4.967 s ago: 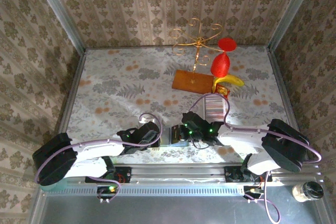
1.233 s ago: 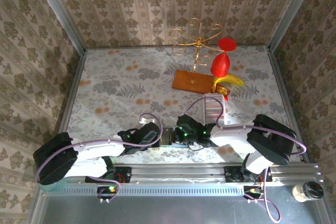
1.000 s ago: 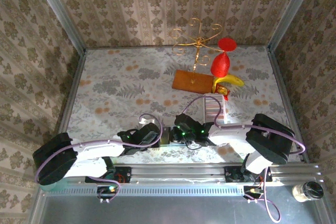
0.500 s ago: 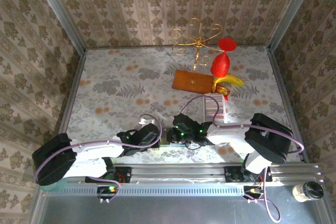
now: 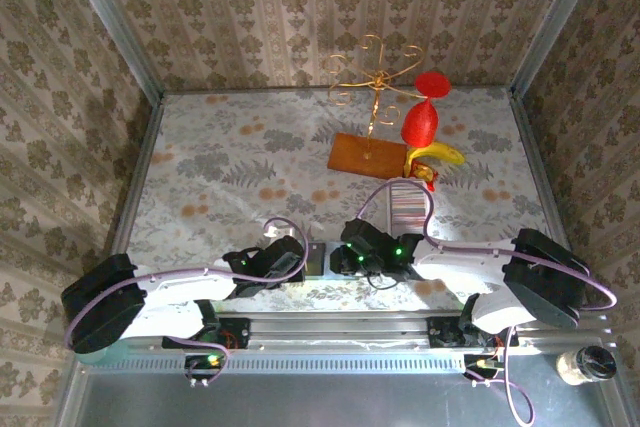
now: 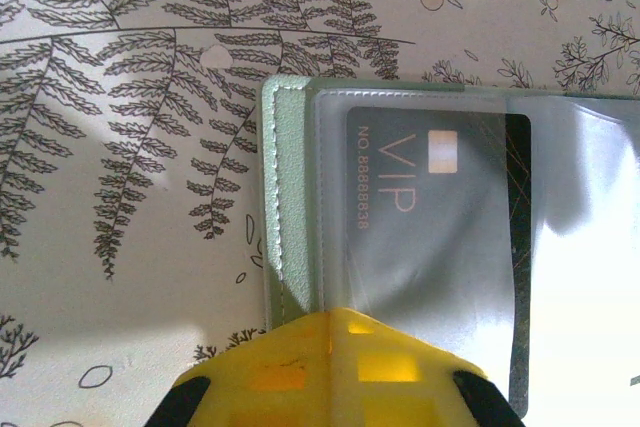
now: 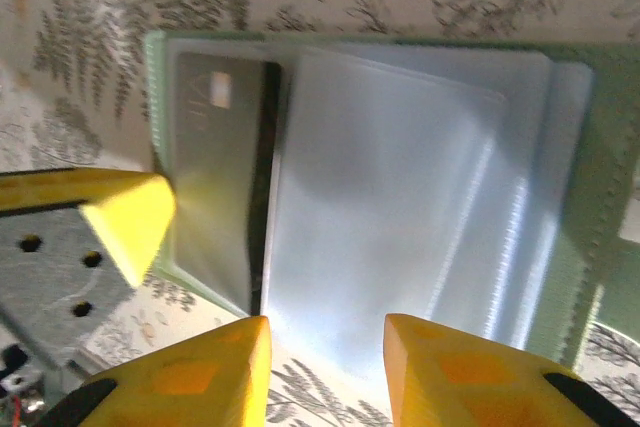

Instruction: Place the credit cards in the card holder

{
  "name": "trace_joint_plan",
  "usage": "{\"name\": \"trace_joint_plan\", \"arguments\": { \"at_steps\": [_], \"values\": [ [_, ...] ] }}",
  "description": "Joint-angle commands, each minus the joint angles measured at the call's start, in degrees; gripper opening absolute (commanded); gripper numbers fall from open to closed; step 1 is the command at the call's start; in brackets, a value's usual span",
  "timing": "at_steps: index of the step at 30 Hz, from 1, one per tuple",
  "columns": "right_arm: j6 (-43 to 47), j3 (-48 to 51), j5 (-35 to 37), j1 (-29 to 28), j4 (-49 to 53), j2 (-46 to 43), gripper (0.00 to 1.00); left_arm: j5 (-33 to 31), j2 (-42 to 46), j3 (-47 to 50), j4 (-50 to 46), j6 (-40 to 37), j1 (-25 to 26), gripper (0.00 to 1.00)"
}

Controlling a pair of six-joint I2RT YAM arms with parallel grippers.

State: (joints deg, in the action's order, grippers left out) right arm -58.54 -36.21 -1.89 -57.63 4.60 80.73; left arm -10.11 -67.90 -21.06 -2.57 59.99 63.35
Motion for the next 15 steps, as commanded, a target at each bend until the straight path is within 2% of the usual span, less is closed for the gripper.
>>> {"name": "trace_joint_plan", "arguments": {
  "at_steps": [1,15],
  "values": [
    [-0.99,0.9,1.29,-0.29,0.86,0.13,0.35,0.09,-1.44,0.67,-3.24,0.41,0.37,0.0],
    [-1.83,0.35,1.12,-0.38,0.65,3.12,0.36,0.0,-0.92,1.13,-2.98,0.57,0.39,0.0]
  ]
}}
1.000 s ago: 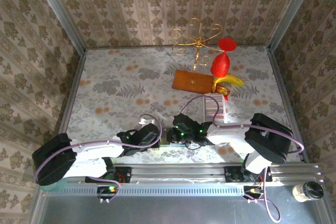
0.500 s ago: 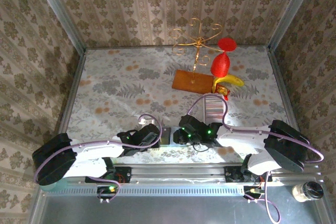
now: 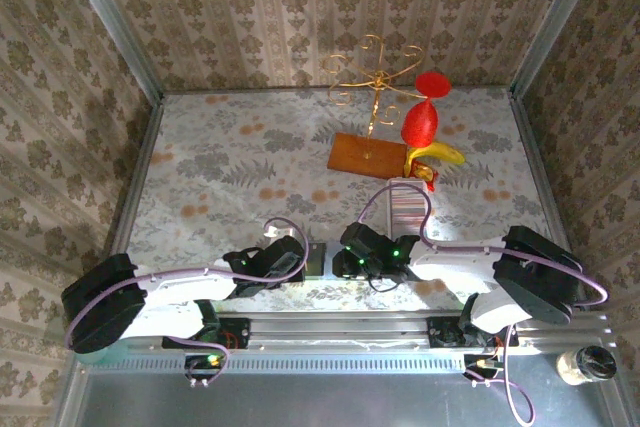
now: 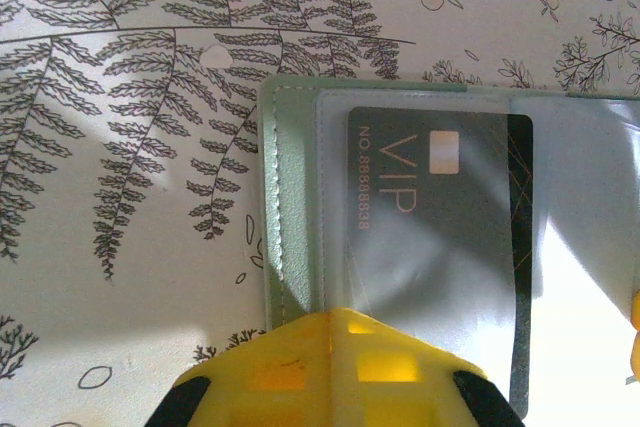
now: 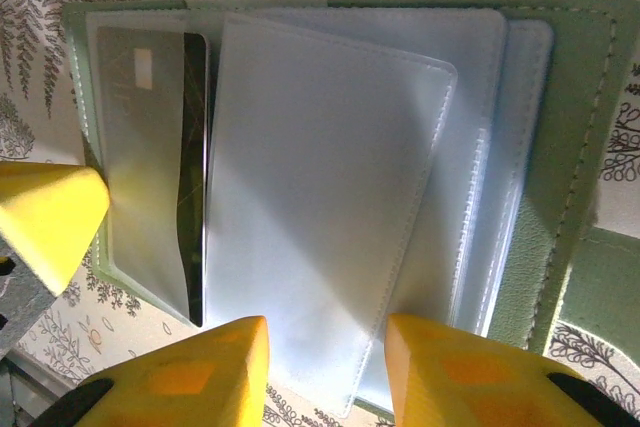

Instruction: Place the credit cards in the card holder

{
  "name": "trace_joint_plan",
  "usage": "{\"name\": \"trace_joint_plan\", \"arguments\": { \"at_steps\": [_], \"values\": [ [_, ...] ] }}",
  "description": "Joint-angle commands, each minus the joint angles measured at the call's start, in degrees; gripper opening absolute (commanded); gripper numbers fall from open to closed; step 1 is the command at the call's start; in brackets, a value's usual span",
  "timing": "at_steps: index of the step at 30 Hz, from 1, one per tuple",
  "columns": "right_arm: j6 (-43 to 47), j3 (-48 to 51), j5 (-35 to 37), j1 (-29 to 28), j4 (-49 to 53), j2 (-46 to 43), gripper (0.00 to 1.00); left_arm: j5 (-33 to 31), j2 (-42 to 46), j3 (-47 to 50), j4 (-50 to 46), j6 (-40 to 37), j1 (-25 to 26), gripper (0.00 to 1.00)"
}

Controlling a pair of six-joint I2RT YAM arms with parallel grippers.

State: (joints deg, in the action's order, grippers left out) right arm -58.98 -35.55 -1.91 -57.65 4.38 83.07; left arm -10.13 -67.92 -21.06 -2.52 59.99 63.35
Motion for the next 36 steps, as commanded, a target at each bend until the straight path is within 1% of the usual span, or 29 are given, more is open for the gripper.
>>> {"name": "trace_joint_plan", "arguments": {
  "at_steps": [1,14,18,27,36],
  "values": [
    [-1.58,-0.22,1.41,-0.45,1.06,0.71,0.36,0.02,-0.98,1.19,-2.86,0.65,0.4,0.0],
    [-4.41,0.19,0.33,-0.8,-5.99,2.73,0.37,0.03,-1.0,1.11,-2.91,0.57,0.37,0.0],
    [-5.66,0.86,0.48,-0.8,-8.65,1.71,0.37,0.06,-0.99,1.28,-2.84,0.6,0.37,0.0],
    [-6.79,2.53,2.26,-0.8,-10.32,-2.72,0.37,-0.06,-0.96,1.19,-2.93,0.64,0.37,0.0],
    [-8.56,4.01,1.91,-0.8,-13.86,-2.58,0.37,-0.12,-0.81,1.13,-3.01,0.57,0.46,0.0]
  ]
}}
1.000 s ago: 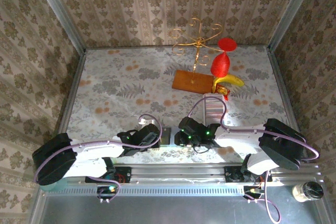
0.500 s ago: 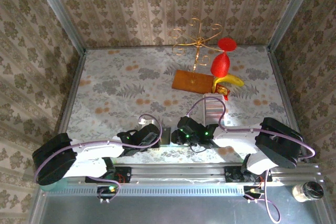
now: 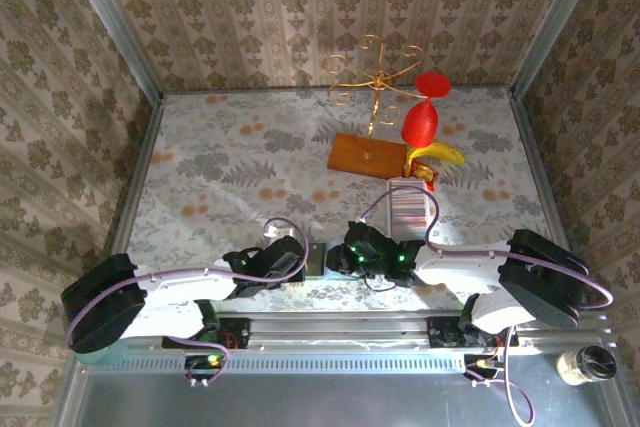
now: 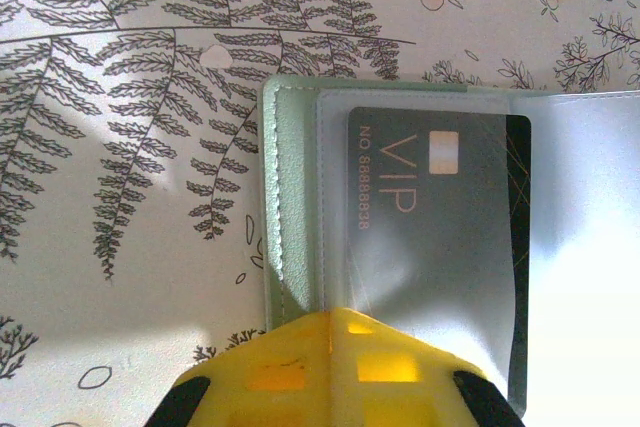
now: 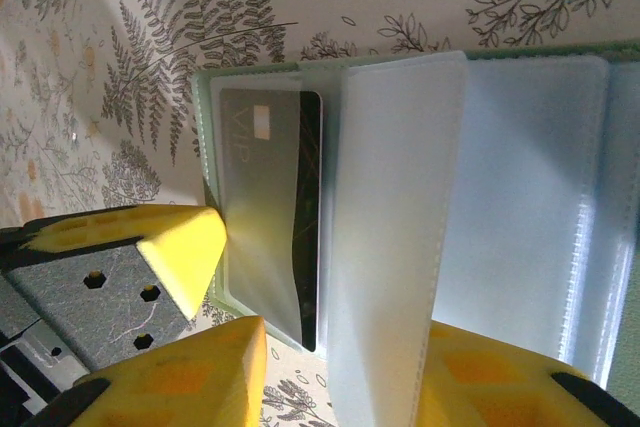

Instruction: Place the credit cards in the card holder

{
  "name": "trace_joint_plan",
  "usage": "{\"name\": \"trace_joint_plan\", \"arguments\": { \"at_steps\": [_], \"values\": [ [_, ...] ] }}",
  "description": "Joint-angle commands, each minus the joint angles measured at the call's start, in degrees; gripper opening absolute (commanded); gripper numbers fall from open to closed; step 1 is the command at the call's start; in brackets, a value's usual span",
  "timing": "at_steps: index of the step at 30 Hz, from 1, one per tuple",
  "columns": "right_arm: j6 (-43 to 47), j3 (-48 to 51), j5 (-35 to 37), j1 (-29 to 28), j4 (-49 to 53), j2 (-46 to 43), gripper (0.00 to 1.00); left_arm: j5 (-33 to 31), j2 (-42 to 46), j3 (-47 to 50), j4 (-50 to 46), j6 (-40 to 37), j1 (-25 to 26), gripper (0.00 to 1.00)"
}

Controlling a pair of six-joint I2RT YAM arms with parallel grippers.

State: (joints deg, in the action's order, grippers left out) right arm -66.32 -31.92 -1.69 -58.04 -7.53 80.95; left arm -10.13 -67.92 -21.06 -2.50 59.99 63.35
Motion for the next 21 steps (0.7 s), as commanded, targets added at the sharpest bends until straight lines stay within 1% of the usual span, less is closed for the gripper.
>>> {"name": "trace_joint_plan", "arguments": {
  "at_steps": [1,3,6,7,10,13,16,17,19,20,21],
  "values": [
    [-1.1,0.13,1.66,-0.41,-1.67,-0.22,0.36,-0.08,-0.81,1.11,-3.03,0.59,0.46,0.0],
    [-0.61,-0.49,1.78,-0.41,-0.62,0.17,0.3,-0.06,-0.99,1.11,-2.99,0.66,0.53,0.0],
    [0.05,-0.95,2.53,-0.41,1.05,-0.04,0.15,-0.22,-0.65,1.09,-3.3,0.61,0.51,0.0],
    [0.45,-1.08,3.01,-0.41,1.83,-0.37,0.13,-0.13,-0.63,1.17,-3.23,0.65,0.48,0.0],
    [1.22,-1.34,4.98,-0.41,5.23,-2.17,0.01,-0.22,-0.48,1.28,-3.19,0.66,0.46,0.0],
    [1.49,-0.61,6.21,-0.41,5.81,-4.24,0.0,-0.25,-0.5,1.28,-3.23,0.71,0.47,0.0],
    [1.94,-0.43,5.83,-0.41,5.29,-4.59,0.0,-0.24,-0.57,1.02,-3.3,0.53,0.48,0.0],
    [2.24,-0.42,5.11,-0.41,4.16,-4.27,0.02,-0.24,-0.59,1.02,-3.3,0.48,0.46,0.0],
    [2.72,-0.83,3.32,-0.41,2.5,-3.17,0.15,-0.07,-0.72,0.94,-3.13,0.48,0.47,0.0],
    [2.96,-1.16,2.37,-0.41,1.34,-2.4,0.2,-0.01,-0.68,0.98,-3.12,0.41,0.47,0.0],
    [3.12,-1.42,1.8,-0.41,0.54,-1.69,0.23,0.0,-0.51,1.02,-3.1,0.39,0.49,0.0]
  ]
}}
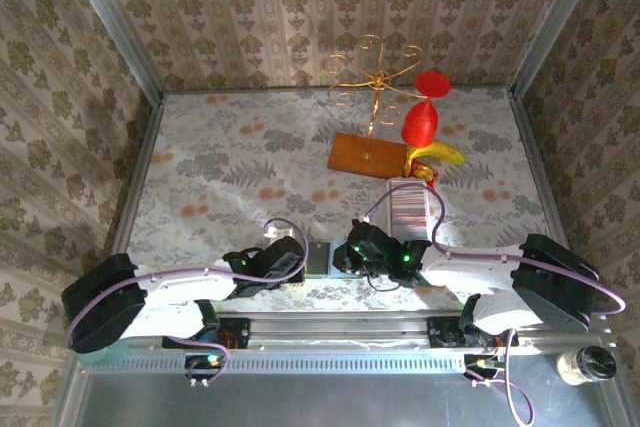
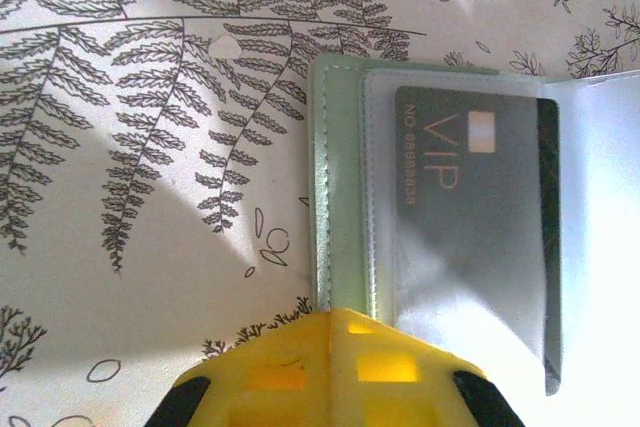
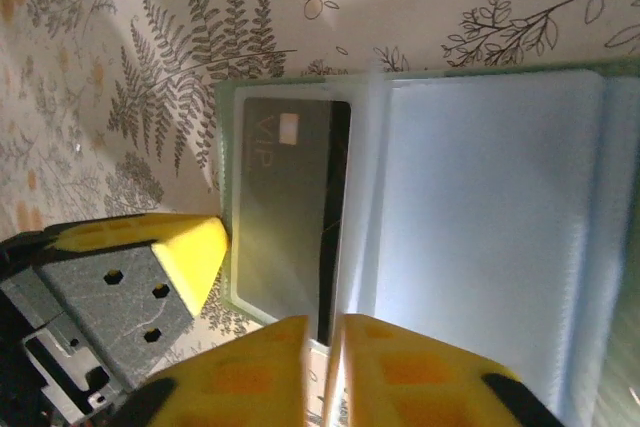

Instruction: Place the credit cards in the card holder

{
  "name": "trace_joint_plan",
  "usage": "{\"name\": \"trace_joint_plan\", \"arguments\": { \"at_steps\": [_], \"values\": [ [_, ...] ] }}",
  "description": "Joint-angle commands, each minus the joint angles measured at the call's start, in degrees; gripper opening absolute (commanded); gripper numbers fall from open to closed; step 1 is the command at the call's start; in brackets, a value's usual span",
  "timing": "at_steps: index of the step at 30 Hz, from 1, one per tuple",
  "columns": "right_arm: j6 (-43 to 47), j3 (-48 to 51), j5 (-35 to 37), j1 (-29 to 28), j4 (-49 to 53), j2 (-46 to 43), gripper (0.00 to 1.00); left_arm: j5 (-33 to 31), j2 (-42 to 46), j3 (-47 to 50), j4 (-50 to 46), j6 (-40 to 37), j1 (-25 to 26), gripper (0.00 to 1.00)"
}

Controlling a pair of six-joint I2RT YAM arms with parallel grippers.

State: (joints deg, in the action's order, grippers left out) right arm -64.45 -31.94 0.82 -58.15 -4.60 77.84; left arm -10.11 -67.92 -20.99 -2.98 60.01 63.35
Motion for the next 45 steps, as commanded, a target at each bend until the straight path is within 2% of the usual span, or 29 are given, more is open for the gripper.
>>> {"name": "trace_joint_plan", "arguments": {
  "at_steps": [1,8,15,19,24,30,34,40,45],
  "values": [
    [1.21,-1.69,-1.14,-0.3,-3.26,1.52,0.24,-0.06,-0.3,1.04,-2.49,0.29,0.54,0.0],
    [1.29,-3.86,-3.36,-0.38,-7.85,7.36,0.27,0.05,2.27,2.9,-1.16,0.5,0.55,0.0],
    [1.63,-6.21,-4.59,-0.56,-9.59,10.33,0.36,-0.93,6.44,4.11,-3.0,1.54,0.56,0.0],
    [1.24,-6.46,-4.78,-0.64,-9.98,11.84,0.49,-1.98,9.68,3.9,-6.16,1.78,0.59,0.0],
    [1.32,-7.07,-4.68,-0.56,-9.02,12.8,0.55,-3.4,14.68,3.42,-9.84,1.69,0.38,0.0],
    [1.51,-7.78,-4.95,-0.41,-8.77,13.0,0.55,-2.34,17.88,2.89,-10.49,1.43,-0.22,0.0],
    [3.6,-7.96,-4.11,-0.08,-7.04,9.83,0.52,-0.92,17.63,2.13,-9.87,1.08,-1.19,0.0],
    [18.5,-12.01,0.54,1.08,8.0,-1.26,0.52,-0.82,17.72,1.79,-9.15,0.33,-1.48,0.0],
    [41.53,-17.32,0.29,2.93,21.4,-12.67,0.53,-0.52,17.73,1.62,-7.3,-0.52,-1.48,0.02]
  ]
}}
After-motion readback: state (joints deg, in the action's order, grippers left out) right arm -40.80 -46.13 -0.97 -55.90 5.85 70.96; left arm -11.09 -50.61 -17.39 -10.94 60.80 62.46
